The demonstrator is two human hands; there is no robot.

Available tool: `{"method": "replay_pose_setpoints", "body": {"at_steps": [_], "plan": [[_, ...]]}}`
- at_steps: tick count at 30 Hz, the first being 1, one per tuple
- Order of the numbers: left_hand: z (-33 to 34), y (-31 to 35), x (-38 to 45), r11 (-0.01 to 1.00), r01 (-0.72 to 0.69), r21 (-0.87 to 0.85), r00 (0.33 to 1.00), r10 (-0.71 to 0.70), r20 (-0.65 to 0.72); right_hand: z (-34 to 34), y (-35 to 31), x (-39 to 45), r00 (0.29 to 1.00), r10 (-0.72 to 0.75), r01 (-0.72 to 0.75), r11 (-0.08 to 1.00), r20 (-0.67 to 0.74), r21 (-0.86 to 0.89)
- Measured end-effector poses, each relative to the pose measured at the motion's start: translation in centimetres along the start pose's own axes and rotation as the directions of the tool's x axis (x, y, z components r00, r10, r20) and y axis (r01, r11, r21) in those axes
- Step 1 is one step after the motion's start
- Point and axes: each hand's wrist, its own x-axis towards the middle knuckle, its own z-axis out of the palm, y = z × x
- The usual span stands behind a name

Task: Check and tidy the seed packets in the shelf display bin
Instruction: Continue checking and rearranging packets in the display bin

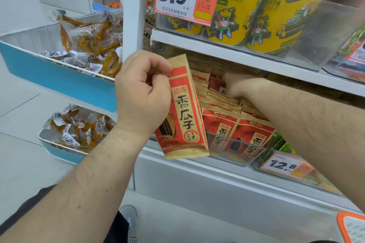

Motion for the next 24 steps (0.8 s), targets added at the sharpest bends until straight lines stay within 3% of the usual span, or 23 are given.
{"method": "replay_pose_setpoints", "body": {"at_steps": [7,14,19,21,24], "plan": [[1.6,0.3,-1.7,0.987,0.156,0.032,0.958,-0.159,0.239,0.4,0.7,0.3,0.999,0.027,-0.026,0.999,0.035,-0.025],[2.2,-0.1,-2.5,0.949,0.287,0.128,0.855,-0.314,0.413,-0.3,0.5,-0.1,0.995,0.019,-0.019,1.000,0.096,-0.002],[2.6,-0.2,-2.8,0.929,0.305,0.210,0.764,-0.371,0.528,-1.6,0.6,-2.0,0.989,0.031,-0.042,0.996,0.143,0.077],[2.7,-0.2,-2.9,0.922,0.301,0.245,0.728,-0.388,0.565,-2.4,0.2,-3.8,0.994,0.035,-0.051,0.987,0.106,0.155],[2.7,0.2,-3.1,0.910,0.317,0.269,0.694,-0.415,0.588,-2.6,-0.9,-7.9,0.997,-0.019,0.042,0.941,-0.071,0.336]]}}
